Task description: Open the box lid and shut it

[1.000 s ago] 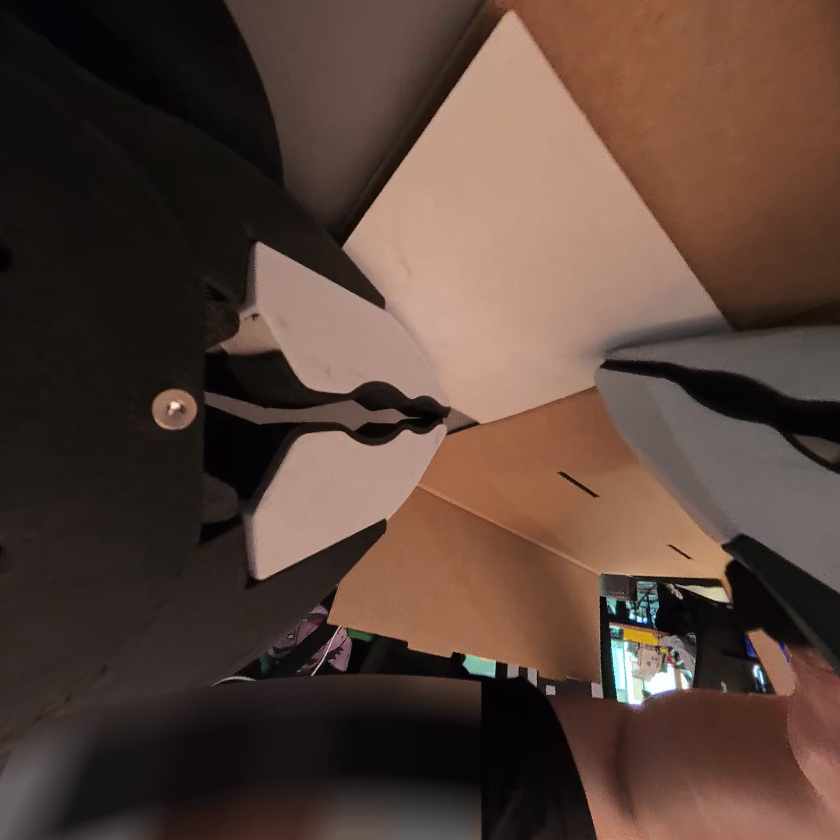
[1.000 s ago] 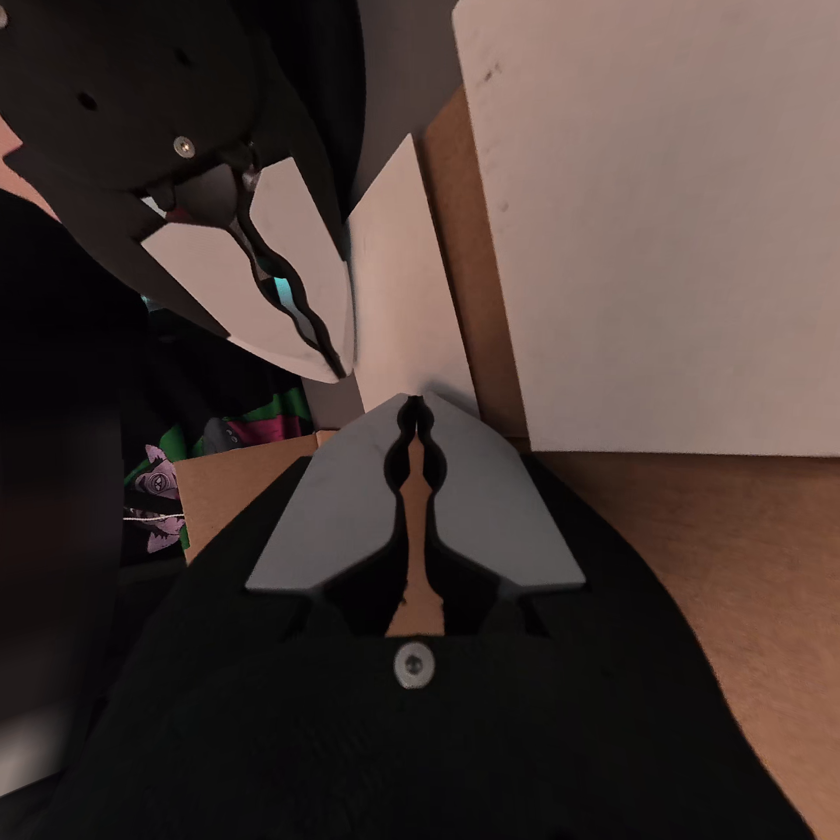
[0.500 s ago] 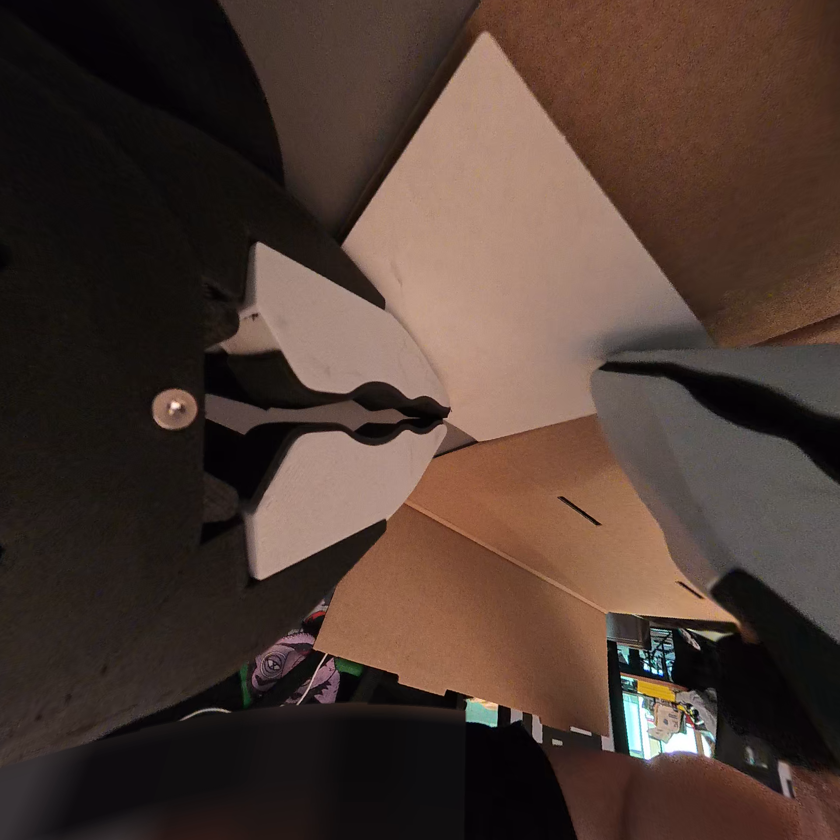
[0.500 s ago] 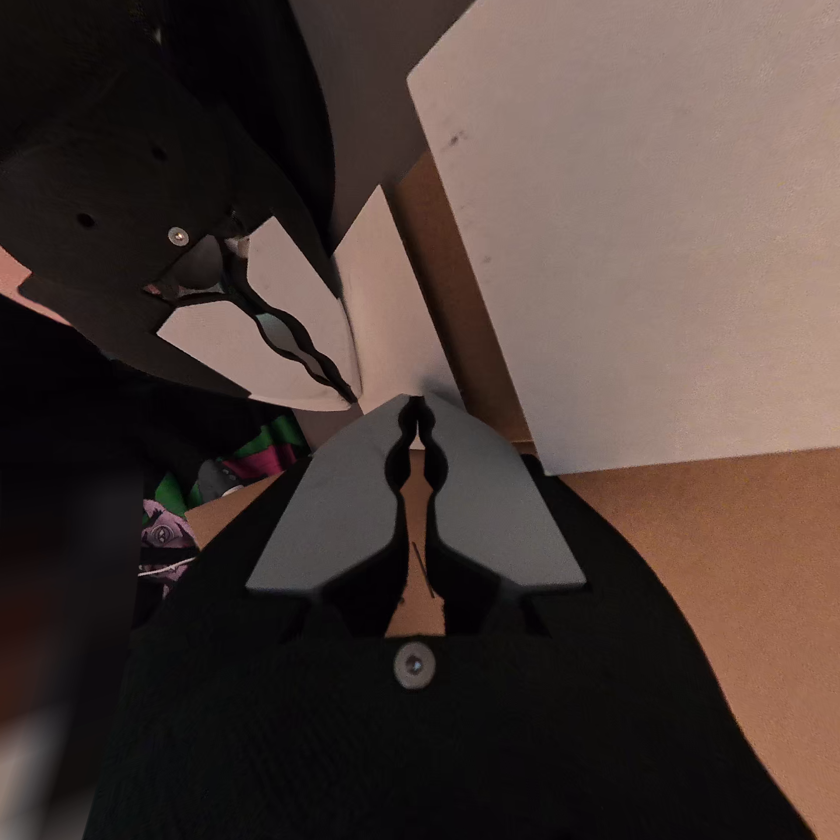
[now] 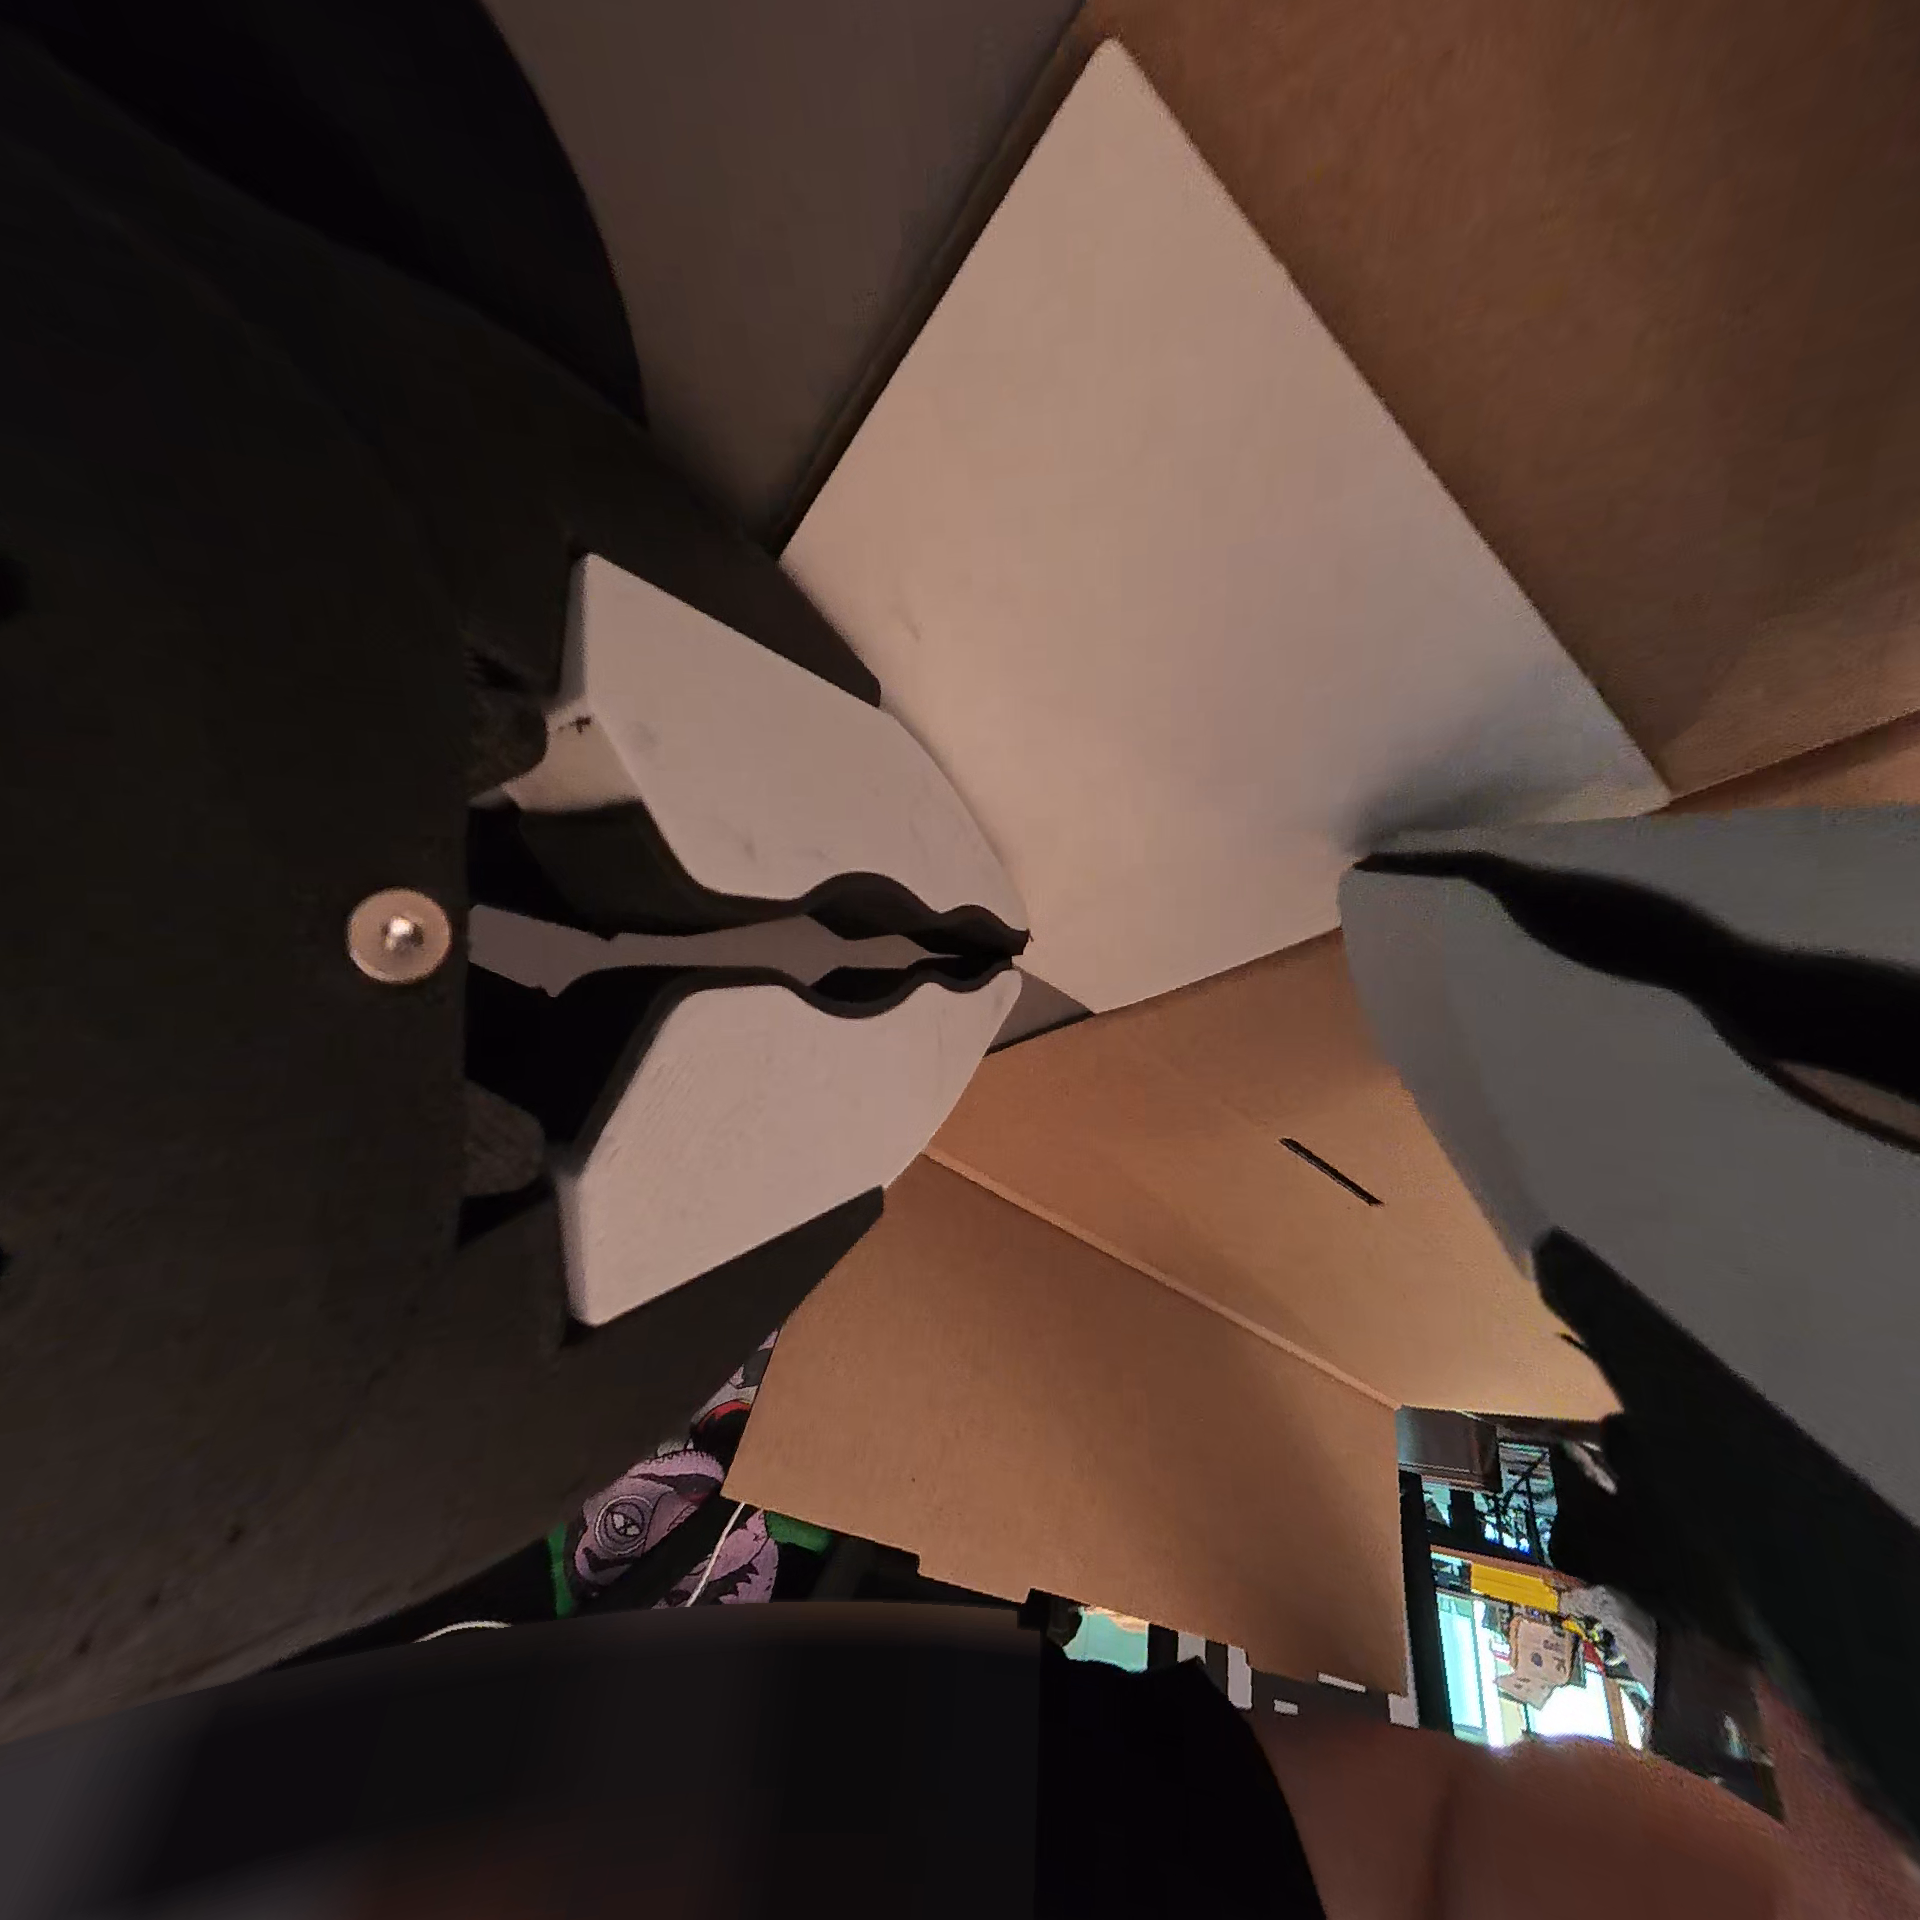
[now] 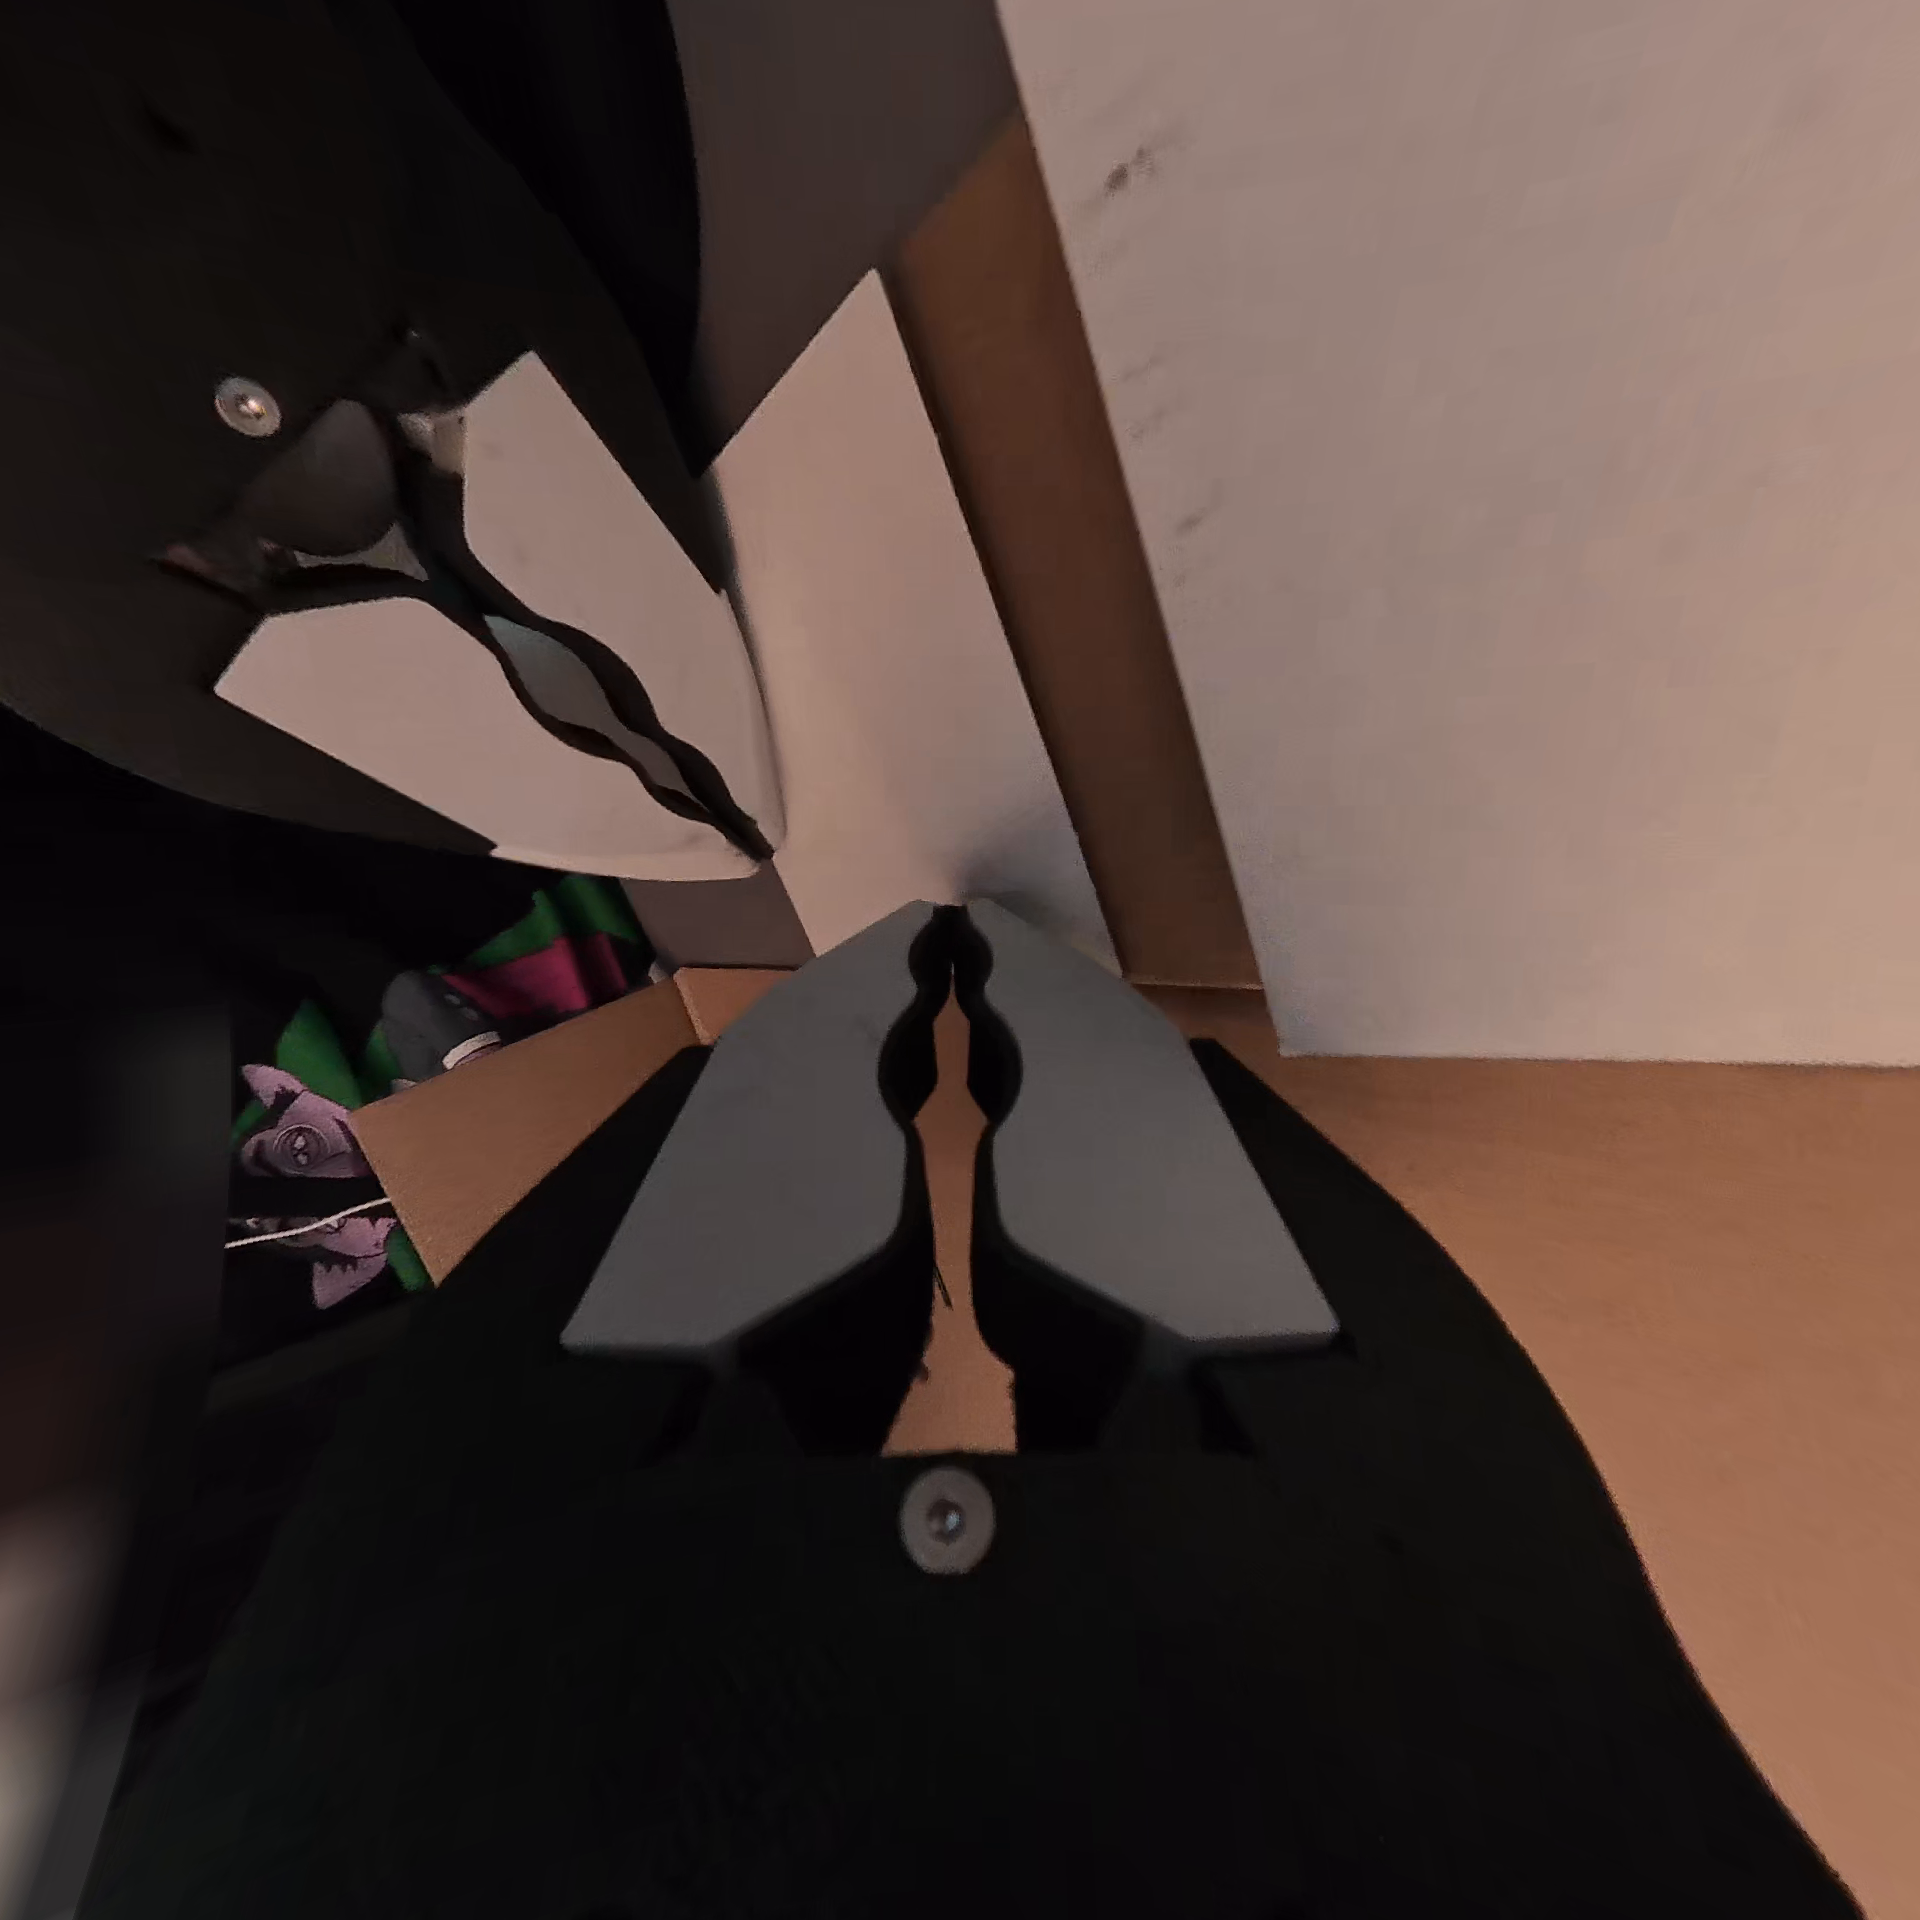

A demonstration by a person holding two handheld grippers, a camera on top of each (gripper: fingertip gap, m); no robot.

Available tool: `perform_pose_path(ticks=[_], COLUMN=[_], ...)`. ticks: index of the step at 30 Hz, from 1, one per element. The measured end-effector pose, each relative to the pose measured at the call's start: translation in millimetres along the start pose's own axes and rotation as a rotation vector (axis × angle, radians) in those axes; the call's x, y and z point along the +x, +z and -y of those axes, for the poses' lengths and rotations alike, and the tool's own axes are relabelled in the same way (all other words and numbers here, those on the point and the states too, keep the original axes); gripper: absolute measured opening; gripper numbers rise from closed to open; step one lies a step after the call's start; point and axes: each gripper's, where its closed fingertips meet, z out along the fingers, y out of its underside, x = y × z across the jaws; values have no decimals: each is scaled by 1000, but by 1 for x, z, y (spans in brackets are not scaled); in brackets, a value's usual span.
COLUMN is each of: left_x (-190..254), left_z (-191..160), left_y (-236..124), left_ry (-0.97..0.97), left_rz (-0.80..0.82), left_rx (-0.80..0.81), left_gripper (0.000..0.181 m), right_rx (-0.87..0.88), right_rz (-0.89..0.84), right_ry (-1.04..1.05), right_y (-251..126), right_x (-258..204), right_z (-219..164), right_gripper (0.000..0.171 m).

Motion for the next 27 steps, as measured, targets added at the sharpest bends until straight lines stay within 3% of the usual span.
perform_pose_path(ticks=[10, 17, 19, 22, 27], left_x=[1, 0, 2, 2, 29], left_z=[0, 0, 1, 2, -6], left_y=[0, 0, 0, 0, -6], left_ry=[4, 2, -2, -4, -54], left_rz=[7, 9, -6, -14, -205], left_rx=[-4, -3, 2, 24, 68], left_gripper=[0, 0, 0, 0, 0], right_rx=[18, 3, 88, 94, 120], right_rz=[-78, -21, 59, 36, 64], right_ry=[-91, -45, -33, -47, -30], right_y=[-1, 4, 2, 9, 9], right_x=[-12, -11, -23, -15, -17], right_z=[27, 29, 44, 49, 50], right_gripper=[1, 0, 0, 1, 0])
